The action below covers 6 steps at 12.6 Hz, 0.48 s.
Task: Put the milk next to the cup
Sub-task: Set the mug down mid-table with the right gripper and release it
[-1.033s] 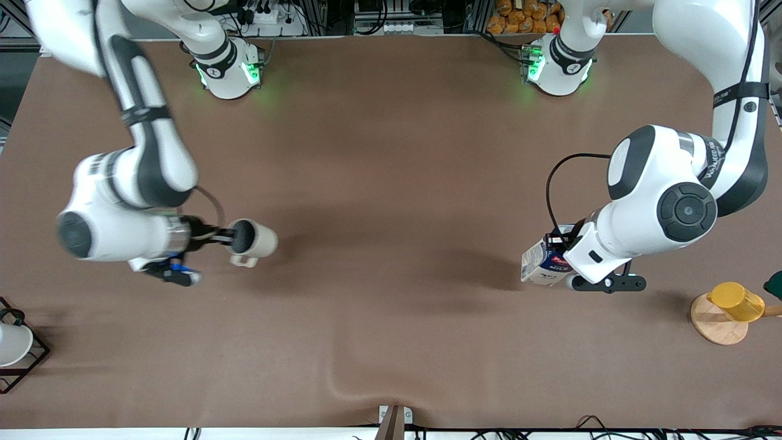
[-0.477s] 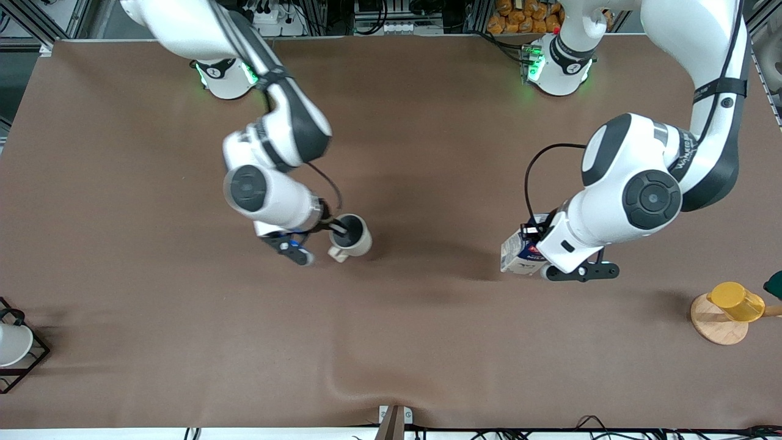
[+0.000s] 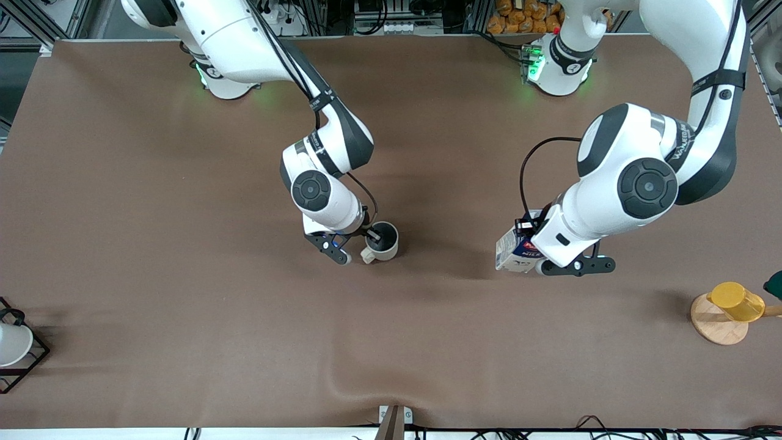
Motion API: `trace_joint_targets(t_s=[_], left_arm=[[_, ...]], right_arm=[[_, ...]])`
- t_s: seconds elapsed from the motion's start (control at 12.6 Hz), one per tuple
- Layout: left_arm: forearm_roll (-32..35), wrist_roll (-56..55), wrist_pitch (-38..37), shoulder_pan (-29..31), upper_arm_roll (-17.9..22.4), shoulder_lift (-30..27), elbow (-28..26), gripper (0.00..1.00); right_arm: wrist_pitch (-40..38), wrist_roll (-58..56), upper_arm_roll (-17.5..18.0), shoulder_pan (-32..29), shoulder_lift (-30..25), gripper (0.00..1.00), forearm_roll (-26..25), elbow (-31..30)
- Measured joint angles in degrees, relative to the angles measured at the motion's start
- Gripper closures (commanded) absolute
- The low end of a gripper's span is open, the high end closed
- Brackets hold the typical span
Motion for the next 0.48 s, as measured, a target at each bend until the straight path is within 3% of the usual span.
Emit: trace_joint_targets(t_s=[0.24, 0.48], left_arm=[[0.0, -0.6, -0.1, 0.0, -0.8, 0.0, 0.0, 1.0], [0.0, -3.2, -0.4, -0.7, -2.5, 0.0, 0.0, 1.0]], right_arm=[[-9.9, 0.0, -1.2, -2.5, -1.3, 0.0, 0.0, 5.1], [-27.7, -11.6, -1.6, -13.3, -4.6, 0.0, -0.3, 12.6]])
